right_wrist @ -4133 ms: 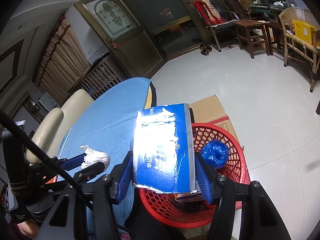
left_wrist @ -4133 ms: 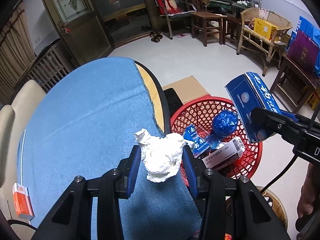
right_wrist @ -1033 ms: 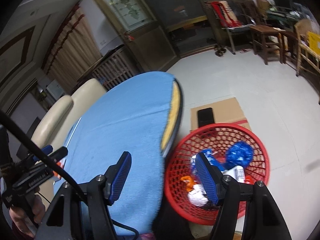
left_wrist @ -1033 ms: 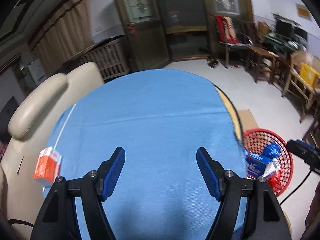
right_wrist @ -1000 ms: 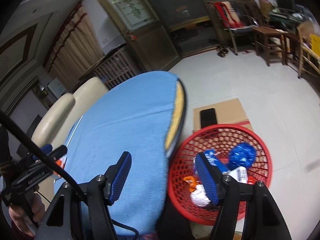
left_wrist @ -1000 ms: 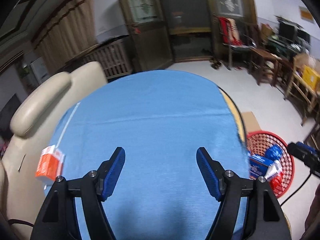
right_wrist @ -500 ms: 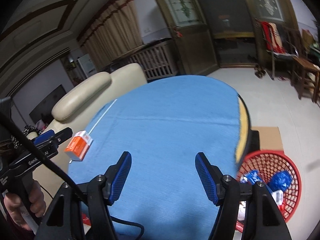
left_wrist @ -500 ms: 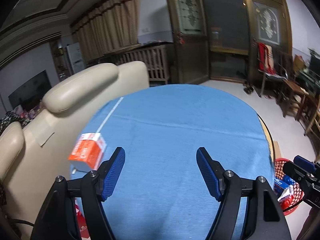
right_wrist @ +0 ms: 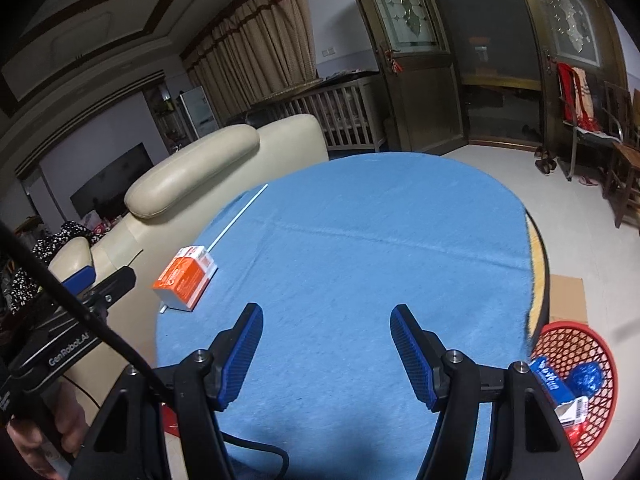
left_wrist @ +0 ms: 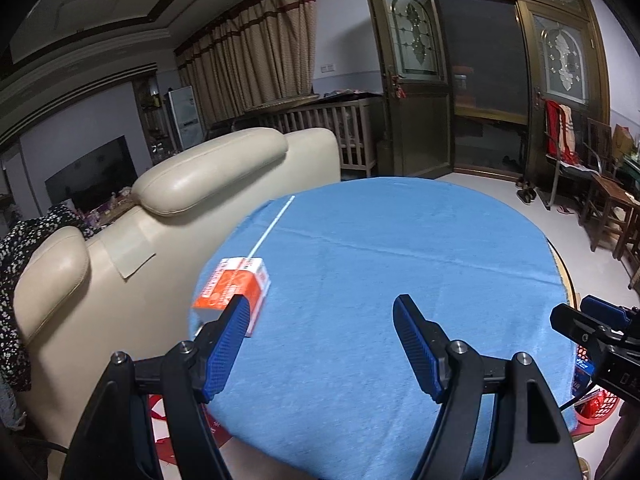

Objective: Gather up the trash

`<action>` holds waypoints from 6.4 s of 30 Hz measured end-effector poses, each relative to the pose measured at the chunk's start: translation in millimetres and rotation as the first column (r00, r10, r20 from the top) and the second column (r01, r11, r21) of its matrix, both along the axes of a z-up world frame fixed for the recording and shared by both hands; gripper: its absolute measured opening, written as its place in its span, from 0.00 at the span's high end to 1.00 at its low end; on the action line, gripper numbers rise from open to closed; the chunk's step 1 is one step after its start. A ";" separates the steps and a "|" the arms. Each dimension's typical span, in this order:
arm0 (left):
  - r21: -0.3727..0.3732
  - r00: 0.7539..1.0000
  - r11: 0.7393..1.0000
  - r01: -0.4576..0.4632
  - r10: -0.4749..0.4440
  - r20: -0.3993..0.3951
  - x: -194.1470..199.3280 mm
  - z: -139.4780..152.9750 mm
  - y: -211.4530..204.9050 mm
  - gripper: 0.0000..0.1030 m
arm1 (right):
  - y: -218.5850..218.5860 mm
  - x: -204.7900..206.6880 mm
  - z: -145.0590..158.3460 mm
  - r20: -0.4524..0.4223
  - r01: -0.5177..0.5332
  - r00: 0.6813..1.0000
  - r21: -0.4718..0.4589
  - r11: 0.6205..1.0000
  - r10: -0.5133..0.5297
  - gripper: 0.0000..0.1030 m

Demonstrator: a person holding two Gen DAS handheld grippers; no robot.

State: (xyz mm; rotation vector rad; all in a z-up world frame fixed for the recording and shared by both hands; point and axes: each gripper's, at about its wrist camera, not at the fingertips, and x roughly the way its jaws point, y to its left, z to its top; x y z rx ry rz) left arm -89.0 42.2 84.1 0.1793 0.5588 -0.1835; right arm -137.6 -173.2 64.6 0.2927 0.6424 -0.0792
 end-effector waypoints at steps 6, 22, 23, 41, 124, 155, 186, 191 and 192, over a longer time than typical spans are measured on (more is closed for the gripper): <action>-0.001 1.000 1.000 -0.024 0.024 0.008 -6.2 -2.6 12.7 0.27 | 15.4 -0.8 -0.4 0.007 -0.026 1.000 -0.022 0.999 0.026 0.32; 0.012 0.999 0.999 -0.042 0.043 -0.026 -11.8 -12.5 16.4 0.27 | 29.8 -11.8 -8.1 0.021 -0.023 0.999 -0.076 0.997 0.025 0.32; 0.015 0.999 0.999 -0.042 0.042 -0.027 -11.8 -12.8 15.4 0.27 | 29.4 -12.6 -8.7 0.021 -0.021 1.000 -0.078 0.997 0.023 0.32; 0.023 0.998 0.999 -0.047 0.048 -0.045 -13.5 -16.8 17.5 0.27 | 24.9 -13.5 -13.8 0.007 -0.010 1.000 -0.073 0.997 0.010 0.32; 0.026 0.996 0.998 -0.052 0.054 -0.077 -10.1 -25.6 22.3 0.27 | 17.2 -12.5 -26.9 -0.024 0.013 1.000 -0.046 0.999 -0.014 0.32; 0.030 0.995 0.998 -0.051 0.053 -0.080 -10.8 -26.3 21.8 0.27 | 20.1 -12.3 -28.1 -0.026 0.011 1.000 -0.050 0.999 -0.012 0.32; 0.029 0.993 0.998 -0.054 0.057 -0.102 -9.5 -35.9 24.8 0.27 | 17.8 -9.9 -32.2 -0.039 0.020 0.999 -0.048 0.999 -0.022 0.32; 0.026 0.993 0.998 -0.054 0.056 -0.104 -9.1 -36.5 24.8 0.27 | 17.9 -8.6 -32.4 -0.038 0.024 0.999 -0.052 0.998 -0.026 0.32; 0.026 0.993 0.998 -0.054 0.057 -0.103 -8.5 -36.3 24.7 0.27 | 17.9 -8.1 -32.5 -0.038 0.024 0.999 -0.052 0.998 -0.026 0.32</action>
